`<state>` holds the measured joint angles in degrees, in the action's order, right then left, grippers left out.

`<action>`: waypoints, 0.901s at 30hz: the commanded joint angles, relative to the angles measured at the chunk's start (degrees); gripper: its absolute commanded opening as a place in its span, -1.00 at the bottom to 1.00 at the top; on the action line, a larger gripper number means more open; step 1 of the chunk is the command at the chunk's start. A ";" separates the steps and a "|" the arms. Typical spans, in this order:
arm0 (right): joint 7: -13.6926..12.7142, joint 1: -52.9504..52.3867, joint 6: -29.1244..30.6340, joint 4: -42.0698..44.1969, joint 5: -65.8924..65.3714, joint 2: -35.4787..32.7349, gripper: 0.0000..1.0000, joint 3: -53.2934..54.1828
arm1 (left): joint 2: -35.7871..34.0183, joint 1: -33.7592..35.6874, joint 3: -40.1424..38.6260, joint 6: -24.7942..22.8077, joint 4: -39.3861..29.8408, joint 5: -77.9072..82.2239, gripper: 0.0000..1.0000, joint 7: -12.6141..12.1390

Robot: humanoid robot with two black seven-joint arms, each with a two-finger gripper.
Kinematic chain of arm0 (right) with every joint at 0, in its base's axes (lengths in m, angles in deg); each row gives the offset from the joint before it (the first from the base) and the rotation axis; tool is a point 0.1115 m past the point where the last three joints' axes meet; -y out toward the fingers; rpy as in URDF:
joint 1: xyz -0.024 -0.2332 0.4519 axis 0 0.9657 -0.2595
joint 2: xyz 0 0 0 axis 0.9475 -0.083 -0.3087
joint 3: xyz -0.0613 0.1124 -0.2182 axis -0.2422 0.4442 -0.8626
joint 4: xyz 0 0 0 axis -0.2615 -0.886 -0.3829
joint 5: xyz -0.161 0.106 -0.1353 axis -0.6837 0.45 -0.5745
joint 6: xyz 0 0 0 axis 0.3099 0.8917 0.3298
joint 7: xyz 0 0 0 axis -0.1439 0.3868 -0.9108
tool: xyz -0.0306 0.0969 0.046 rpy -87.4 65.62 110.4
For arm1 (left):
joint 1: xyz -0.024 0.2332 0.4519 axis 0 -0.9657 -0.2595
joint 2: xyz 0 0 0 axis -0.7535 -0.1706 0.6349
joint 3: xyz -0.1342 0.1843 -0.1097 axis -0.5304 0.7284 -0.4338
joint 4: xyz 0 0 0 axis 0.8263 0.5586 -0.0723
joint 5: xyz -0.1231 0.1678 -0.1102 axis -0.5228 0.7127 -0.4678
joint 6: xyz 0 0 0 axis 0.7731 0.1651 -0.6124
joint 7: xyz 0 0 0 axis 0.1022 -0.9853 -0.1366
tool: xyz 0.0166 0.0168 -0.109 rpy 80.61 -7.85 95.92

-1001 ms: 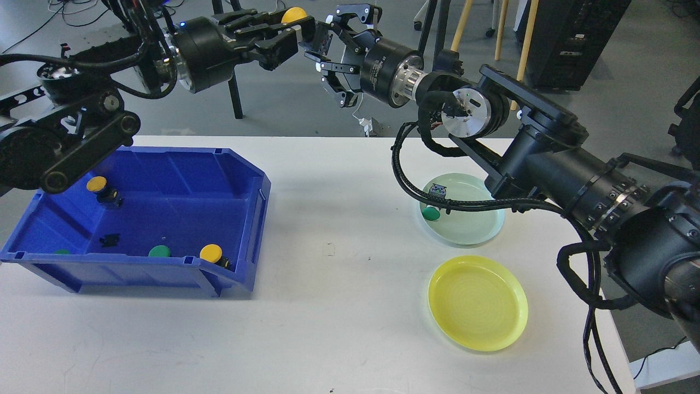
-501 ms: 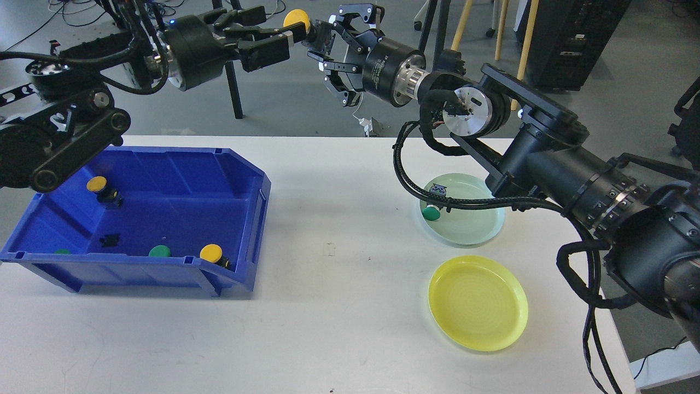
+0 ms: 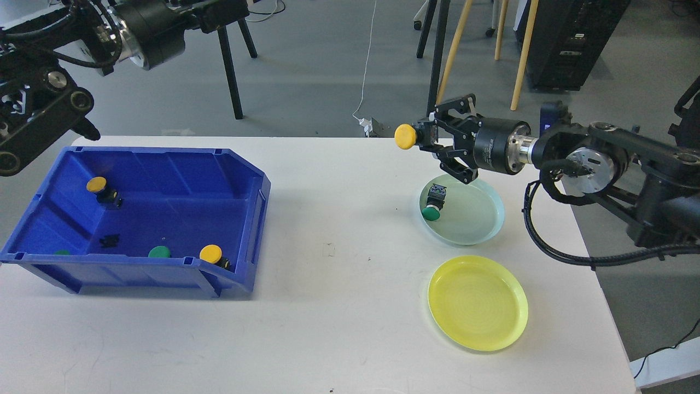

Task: Pass button and place on color plate
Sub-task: 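Carry the yellow button with the right gripper onto the yellow plate and release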

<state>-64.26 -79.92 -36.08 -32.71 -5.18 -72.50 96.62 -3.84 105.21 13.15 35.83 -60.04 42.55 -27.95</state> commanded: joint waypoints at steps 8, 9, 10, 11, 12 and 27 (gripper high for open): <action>-0.69 9.67 -0.13 -17.84 -9.31 -18.35 -0.65 -8.34 | 0.60 0.58 -1.16 0.03 0.10 -0.33 0.99 0.06; -0.69 11.08 -0.13 -18.37 -9.93 -19.22 -0.65 -8.25 | 0.60 0.67 -1.16 -0.05 0.10 -0.33 0.99 0.06; -0.69 12.14 -0.13 -18.98 -10.37 -19.93 -0.65 -8.25 | 0.60 0.67 -1.16 -0.05 0.10 -0.33 0.99 0.06; -0.69 12.93 -0.13 -19.43 -10.72 -20.46 -0.64 -8.25 | 0.60 0.67 -1.16 0.03 0.10 -0.33 0.99 0.06; -0.78 13.63 -0.21 -19.78 -11.25 -20.81 -0.64 -8.34 | 0.60 0.67 -1.16 0.03 0.10 -0.33 0.99 0.06; -0.78 19.35 -3.47 -19.17 -17.23 -20.29 0.42 -7.99 | 0.60 1.28 -1.16 0.12 0.10 -0.33 0.99 0.06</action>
<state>-65.28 -60.57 -39.21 -51.69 -22.47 -92.75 88.22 -3.25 106.53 11.98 35.86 -59.94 42.22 -27.91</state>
